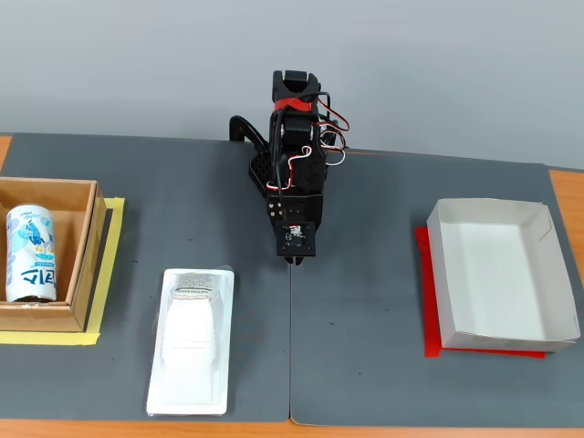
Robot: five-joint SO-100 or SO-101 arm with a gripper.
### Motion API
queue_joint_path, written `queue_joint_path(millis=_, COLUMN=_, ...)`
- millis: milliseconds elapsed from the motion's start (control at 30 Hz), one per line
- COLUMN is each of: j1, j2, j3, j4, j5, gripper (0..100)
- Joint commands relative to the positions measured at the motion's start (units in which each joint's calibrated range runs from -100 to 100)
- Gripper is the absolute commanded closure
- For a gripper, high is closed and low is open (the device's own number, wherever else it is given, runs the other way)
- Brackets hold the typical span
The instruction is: Pick the sandwich and put it in the gray box
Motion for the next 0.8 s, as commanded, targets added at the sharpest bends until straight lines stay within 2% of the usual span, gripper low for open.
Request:
queue_joint_path(millis=0, j1=0.1, j2=-0.2, j3=-0.4, j4=-0.5, j5=0.0, gripper=98)
queue_joint_path(millis=767, j1=-0.1, j2=-0.2, j3=-0.4, j4=-0.5, j5=0.3, gripper=98)
